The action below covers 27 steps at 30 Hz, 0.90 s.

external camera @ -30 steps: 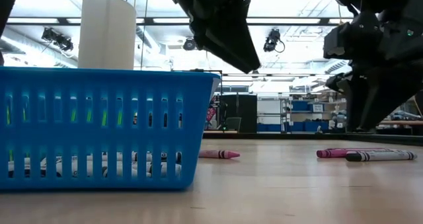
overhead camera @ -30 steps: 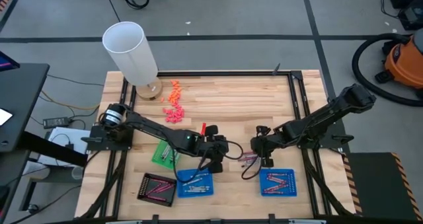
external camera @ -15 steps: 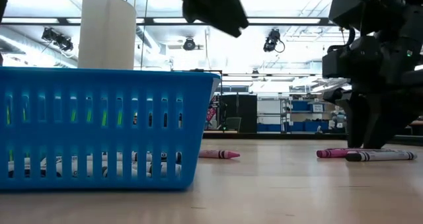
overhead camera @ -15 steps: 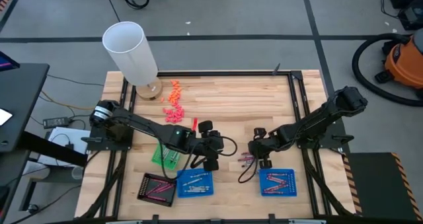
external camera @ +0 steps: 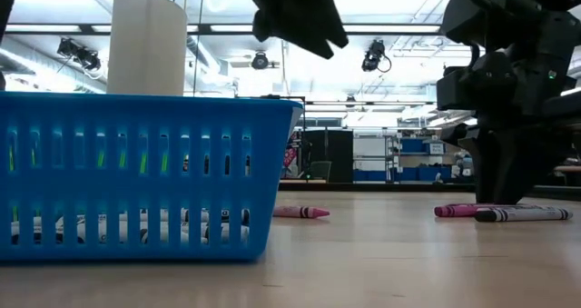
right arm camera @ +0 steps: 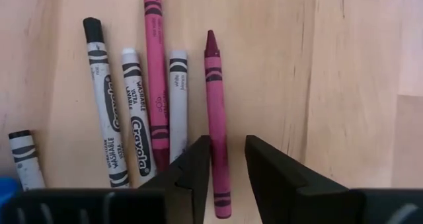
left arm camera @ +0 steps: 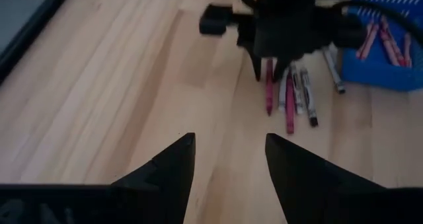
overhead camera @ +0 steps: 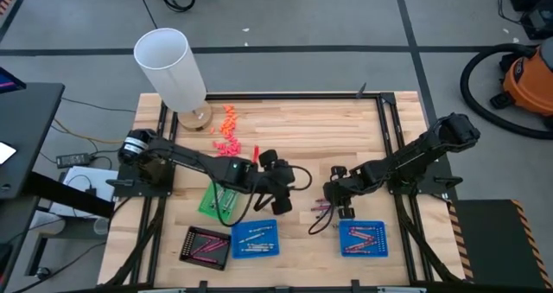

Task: Sort crayons
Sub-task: Put the red crayon into the black basket

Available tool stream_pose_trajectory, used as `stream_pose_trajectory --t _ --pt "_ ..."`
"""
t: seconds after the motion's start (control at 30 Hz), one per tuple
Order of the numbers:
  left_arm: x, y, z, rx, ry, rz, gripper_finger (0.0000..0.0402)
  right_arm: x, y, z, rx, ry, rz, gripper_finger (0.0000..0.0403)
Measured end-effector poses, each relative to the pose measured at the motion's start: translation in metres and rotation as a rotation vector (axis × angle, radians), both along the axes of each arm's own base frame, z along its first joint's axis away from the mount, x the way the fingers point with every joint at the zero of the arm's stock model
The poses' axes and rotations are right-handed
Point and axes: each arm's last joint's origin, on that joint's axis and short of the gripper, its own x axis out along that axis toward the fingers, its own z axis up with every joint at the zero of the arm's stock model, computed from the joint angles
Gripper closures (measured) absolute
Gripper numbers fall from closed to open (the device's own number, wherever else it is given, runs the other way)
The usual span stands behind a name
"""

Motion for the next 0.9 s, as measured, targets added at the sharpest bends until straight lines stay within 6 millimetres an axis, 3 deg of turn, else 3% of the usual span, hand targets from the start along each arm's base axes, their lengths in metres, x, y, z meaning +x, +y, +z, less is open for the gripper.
stream_pose_trajectory --t 0.4,0.9 --pt "0.002 -0.035 -0.036 0.033 0.104 -0.027 0.0208 -0.001 -0.002 0.002 -0.015 -0.009 -0.014 0.037" --pt "0.006 -0.036 -0.034 0.05 0.052 -0.006 0.0208 -0.013 -0.007 0.033 0.004 -0.114 -0.051 0.0364"
